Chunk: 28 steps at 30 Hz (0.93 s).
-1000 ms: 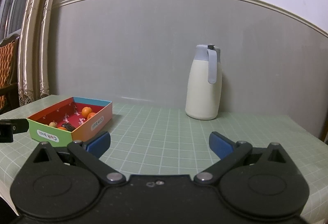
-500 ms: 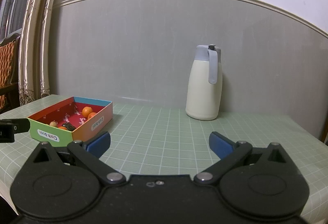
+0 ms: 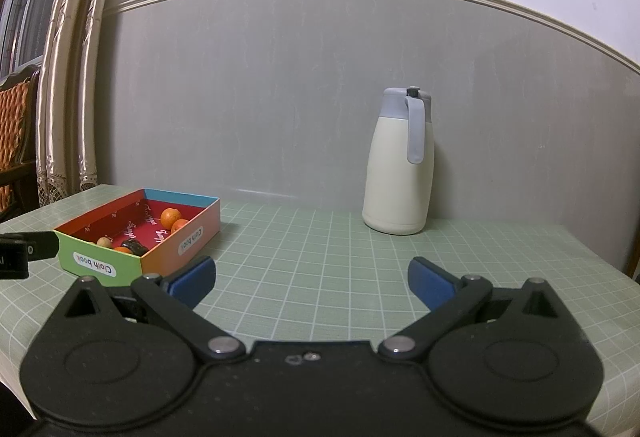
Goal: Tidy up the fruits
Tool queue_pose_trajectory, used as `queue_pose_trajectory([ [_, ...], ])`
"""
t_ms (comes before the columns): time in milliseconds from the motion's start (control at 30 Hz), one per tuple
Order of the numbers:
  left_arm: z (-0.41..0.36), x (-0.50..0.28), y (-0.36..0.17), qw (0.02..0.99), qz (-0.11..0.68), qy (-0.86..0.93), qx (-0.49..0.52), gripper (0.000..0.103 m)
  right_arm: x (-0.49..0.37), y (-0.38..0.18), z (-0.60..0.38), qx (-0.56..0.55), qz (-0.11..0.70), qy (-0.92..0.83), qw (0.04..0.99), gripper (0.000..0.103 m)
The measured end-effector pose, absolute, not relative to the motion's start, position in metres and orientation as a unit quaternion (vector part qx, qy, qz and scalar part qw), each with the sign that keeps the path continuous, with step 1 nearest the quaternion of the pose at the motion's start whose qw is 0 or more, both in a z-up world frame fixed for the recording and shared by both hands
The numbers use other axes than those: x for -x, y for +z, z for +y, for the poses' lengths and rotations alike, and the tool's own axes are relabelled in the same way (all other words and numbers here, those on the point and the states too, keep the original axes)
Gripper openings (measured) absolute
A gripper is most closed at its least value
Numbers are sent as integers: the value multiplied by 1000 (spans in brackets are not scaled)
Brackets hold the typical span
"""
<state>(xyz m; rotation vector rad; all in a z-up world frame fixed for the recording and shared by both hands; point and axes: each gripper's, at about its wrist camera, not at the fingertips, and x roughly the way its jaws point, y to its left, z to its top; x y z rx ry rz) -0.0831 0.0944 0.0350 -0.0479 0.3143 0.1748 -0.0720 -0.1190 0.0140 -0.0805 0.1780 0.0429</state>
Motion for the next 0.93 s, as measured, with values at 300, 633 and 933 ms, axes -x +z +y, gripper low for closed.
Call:
queue_pose_trajectory([
  [300,95,83,35,984,156,85,24,103,72,14,-118,40,89,21,995,103],
  [633,94,84,35,984,154,87,22,103,72,14,-118,41,90,21,995,103],
  [933,91,90,36,987,138,82,15,103,72,14,-117,41,91,21,995,103],
])
